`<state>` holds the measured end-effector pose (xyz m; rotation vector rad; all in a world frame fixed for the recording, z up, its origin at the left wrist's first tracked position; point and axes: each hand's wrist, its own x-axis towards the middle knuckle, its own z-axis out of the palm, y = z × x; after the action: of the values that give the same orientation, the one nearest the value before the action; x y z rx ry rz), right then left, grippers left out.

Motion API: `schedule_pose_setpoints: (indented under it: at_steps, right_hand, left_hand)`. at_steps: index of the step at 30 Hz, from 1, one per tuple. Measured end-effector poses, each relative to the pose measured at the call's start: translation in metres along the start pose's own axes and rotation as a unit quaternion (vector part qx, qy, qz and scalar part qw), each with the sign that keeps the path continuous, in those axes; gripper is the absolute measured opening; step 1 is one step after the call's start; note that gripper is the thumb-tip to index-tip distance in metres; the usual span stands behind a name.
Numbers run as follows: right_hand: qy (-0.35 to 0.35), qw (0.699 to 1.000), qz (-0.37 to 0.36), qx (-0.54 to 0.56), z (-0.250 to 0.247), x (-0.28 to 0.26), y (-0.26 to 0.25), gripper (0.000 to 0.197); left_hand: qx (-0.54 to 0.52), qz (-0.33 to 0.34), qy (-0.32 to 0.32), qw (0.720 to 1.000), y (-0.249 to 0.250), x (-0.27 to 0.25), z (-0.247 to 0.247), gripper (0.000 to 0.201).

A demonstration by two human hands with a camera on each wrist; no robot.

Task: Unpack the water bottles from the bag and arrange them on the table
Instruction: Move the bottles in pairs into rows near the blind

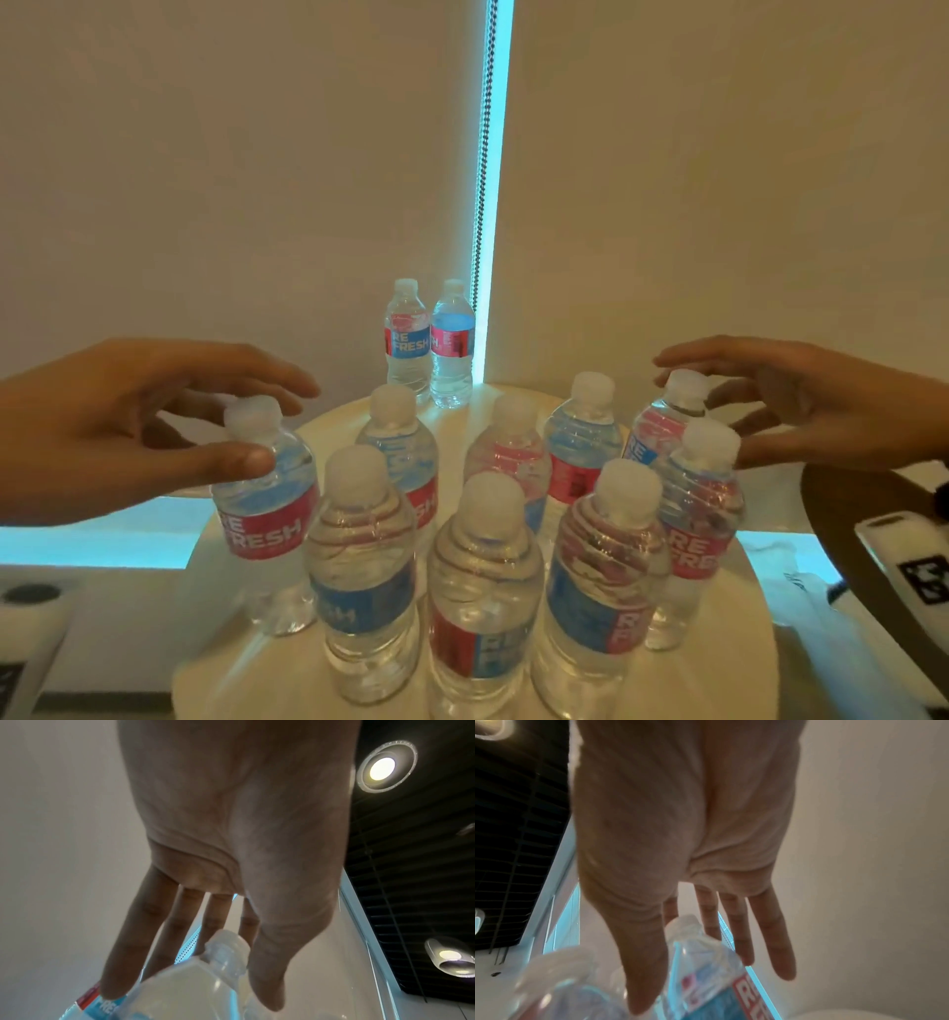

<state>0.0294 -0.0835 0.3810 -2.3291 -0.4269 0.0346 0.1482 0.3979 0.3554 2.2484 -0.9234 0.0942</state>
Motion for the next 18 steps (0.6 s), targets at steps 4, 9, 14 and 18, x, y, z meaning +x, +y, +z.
schedule_pose_setpoints:
  at_steps: [4,9,14,18]
  right_hand:
    - [0.018,1.000,-0.013,0.019,0.013,0.000,0.008,0.069]
    - [0.060,0.997,-0.043,0.000,0.017,0.006,0.018,0.066]
    - [0.053,0.997,-0.053,-0.026,0.004,0.022,0.017,0.065]
    - [0.062,0.994,-0.044,-0.073,-0.014,0.055,0.016,0.061]
  left_hand:
    - [-0.004,0.010,0.010,1.000,0.010,0.005,0.008,0.048]
    - [-0.043,-0.009,-0.021,0.999,0.009,0.020,0.002,0.029]
    - [-0.068,-0.034,-0.022,0.997,0.010,0.049,-0.007,0.024]
    - [-0.051,-0.006,-0.022,0.998,0.017,0.095,-0.015,0.029]
